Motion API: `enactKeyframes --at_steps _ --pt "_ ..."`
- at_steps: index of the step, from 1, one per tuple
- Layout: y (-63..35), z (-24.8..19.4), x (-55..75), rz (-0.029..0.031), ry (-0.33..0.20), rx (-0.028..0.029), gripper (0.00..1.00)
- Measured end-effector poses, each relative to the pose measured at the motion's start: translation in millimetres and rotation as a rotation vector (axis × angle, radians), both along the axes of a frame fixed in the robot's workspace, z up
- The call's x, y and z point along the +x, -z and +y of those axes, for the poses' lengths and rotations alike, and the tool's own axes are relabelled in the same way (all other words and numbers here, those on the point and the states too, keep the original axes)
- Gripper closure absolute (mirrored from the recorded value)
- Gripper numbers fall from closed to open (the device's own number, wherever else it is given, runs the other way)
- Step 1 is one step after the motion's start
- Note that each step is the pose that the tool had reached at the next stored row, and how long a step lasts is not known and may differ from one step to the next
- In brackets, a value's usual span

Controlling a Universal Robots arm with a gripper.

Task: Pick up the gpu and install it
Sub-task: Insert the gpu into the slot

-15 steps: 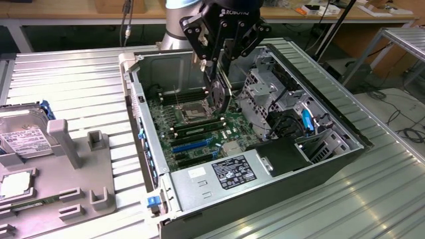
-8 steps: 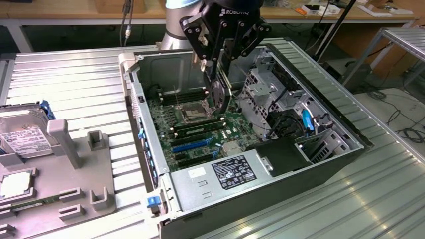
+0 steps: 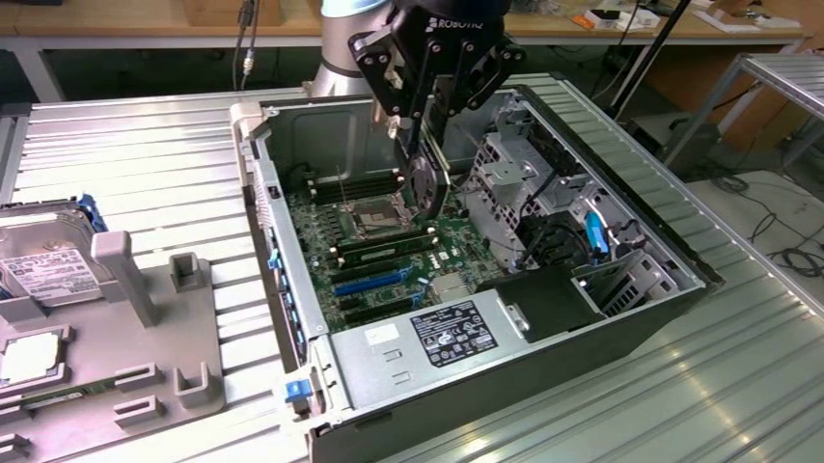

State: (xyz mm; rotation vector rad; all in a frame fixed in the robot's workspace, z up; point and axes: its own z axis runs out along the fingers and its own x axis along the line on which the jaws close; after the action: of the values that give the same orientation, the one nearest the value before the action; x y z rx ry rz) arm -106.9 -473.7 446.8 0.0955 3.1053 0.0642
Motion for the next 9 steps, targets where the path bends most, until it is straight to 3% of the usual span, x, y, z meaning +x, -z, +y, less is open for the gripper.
enactKeyframes --at_steps 9 --pt "0.0 0.0 0.0 0.0000 -0.047 0.0000 0.73"
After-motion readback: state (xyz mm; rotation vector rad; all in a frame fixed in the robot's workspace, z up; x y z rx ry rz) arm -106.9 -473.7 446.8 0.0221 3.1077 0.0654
